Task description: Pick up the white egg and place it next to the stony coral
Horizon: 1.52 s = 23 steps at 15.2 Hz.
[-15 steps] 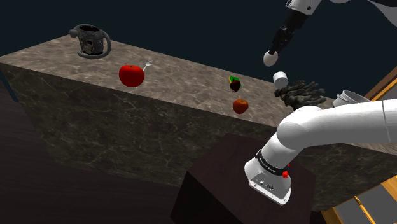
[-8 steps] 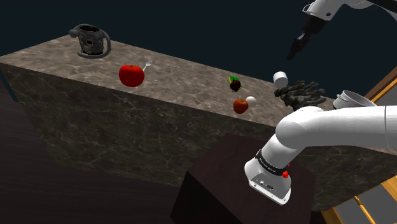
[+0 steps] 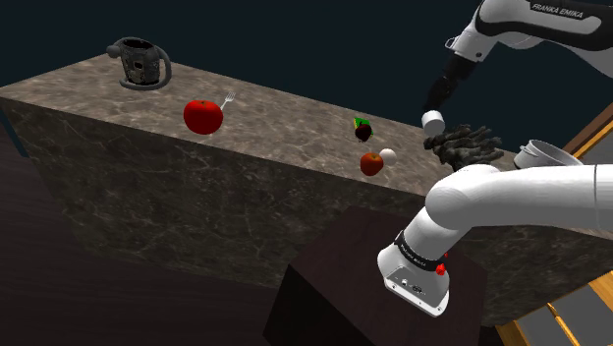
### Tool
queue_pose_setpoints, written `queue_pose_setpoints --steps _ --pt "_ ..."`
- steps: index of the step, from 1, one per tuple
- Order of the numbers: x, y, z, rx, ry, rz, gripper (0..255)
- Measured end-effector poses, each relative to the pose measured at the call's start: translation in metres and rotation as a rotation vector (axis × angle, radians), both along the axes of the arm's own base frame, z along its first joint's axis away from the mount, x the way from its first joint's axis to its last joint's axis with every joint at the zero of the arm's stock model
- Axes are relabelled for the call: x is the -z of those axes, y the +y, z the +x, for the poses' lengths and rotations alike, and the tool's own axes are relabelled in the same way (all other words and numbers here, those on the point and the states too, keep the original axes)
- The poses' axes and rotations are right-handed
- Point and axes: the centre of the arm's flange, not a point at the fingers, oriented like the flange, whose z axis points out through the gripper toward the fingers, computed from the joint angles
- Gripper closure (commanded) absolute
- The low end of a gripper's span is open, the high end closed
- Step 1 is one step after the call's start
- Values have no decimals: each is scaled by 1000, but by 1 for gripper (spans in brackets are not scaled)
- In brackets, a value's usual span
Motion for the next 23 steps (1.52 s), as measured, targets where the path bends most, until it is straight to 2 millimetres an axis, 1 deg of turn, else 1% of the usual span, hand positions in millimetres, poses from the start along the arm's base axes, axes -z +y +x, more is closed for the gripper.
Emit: queue_pose_setpoints --steps 4,6,8,10,13,14,15,21,23 --pt "50 -7 13 -5 6 9 0" --pt "75 -11 13 -7 8 13 0" --pt "103 -10 23 -10 11 18 0" --pt "125 -12 28 -12 13 21 0" --pt "166 -14 39 -16 17 29 0" --pt "176 -17 37 -16 17 30 0" --pt "185 -15 37 -17 17 30 0" --pt "219 -13 39 -17 17 31 0" --pt "224 -12 40 -17 17 30 0"
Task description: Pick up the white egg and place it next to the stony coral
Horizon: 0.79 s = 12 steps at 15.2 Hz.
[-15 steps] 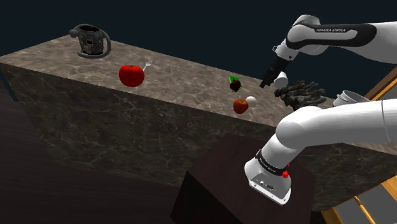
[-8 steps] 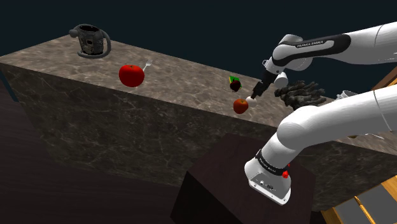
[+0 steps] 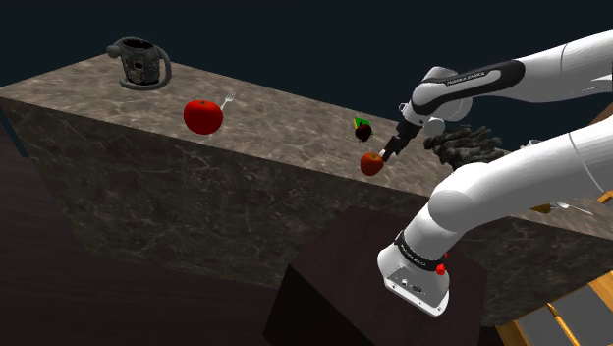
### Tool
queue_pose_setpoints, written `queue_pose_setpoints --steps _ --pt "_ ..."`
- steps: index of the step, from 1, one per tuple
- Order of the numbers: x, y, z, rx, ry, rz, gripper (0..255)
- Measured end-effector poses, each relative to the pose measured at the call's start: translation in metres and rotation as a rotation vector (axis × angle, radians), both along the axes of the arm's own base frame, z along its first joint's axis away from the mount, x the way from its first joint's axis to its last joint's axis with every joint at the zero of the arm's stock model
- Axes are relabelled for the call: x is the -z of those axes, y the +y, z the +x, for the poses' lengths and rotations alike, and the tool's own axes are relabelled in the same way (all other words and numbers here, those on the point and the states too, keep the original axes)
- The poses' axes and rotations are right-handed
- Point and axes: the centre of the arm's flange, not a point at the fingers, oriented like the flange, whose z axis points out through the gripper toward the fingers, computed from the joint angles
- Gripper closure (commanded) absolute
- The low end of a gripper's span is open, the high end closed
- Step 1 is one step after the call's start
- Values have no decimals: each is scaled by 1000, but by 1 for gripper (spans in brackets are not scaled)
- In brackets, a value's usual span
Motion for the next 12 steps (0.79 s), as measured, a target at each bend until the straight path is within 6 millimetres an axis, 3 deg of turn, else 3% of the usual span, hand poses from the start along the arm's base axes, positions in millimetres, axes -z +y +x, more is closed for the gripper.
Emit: queue_pose_setpoints --steps 5,6,12 --pt "2 0 0 0 0 0 0" --pt "2 0 0 0 0 0 255" --pt "2 0 0 0 0 0 255"
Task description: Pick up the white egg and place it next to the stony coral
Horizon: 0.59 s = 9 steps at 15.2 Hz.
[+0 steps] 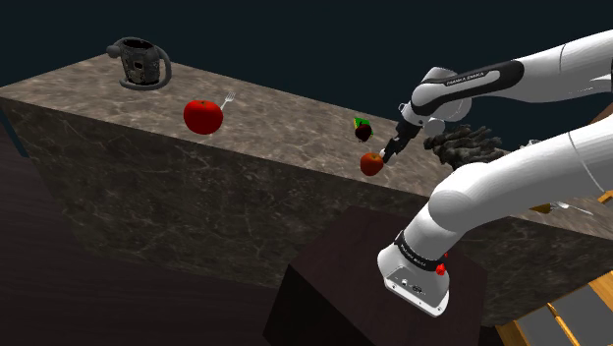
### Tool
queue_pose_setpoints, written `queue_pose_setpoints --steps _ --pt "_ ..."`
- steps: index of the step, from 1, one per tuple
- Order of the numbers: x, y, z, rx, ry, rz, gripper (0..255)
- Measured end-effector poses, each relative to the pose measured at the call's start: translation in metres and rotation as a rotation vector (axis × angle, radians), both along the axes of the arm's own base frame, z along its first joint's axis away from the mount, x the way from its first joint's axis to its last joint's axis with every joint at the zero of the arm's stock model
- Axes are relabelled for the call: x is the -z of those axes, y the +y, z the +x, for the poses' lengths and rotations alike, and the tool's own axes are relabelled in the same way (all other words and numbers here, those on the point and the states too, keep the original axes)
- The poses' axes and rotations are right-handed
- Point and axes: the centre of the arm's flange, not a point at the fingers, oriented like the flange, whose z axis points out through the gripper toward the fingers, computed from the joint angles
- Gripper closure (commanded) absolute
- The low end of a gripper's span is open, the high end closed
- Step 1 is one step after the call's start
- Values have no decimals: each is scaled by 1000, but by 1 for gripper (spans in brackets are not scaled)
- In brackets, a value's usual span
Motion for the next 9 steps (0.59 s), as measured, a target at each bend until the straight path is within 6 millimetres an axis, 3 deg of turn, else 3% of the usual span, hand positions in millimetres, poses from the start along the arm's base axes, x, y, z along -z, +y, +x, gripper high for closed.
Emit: queue_pose_setpoints --steps 4,9 --pt "0 0 0 0 0 0 255" --pt "-20 0 0 0 0 0 255"
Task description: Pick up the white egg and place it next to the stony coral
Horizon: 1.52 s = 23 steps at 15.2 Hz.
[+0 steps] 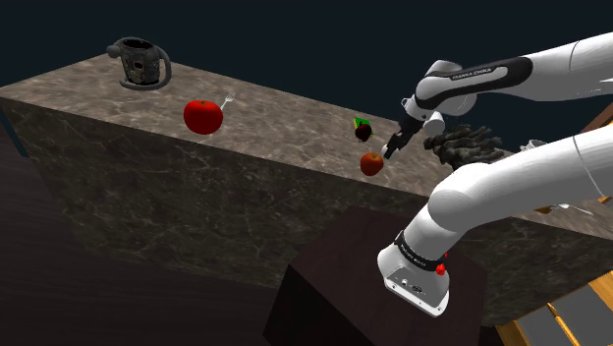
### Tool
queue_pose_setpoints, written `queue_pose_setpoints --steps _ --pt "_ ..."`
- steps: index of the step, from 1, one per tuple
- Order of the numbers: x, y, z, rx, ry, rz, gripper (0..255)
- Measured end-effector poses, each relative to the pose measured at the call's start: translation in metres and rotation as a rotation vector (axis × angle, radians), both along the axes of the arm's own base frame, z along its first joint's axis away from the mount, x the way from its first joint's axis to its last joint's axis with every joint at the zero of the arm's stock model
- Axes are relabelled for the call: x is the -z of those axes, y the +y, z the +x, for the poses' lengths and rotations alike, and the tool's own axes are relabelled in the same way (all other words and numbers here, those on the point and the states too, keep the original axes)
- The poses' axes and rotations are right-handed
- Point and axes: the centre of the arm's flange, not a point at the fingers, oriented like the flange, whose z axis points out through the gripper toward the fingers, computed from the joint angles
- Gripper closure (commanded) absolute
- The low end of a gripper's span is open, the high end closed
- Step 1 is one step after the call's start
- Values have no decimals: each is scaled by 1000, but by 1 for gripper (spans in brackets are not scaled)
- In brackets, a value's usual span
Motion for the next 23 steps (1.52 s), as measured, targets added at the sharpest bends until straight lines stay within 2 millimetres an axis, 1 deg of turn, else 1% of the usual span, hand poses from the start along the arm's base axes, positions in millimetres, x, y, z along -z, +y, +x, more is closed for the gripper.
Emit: queue_pose_setpoints --steps 23 --pt "-123 0 2 0 0 0 255"
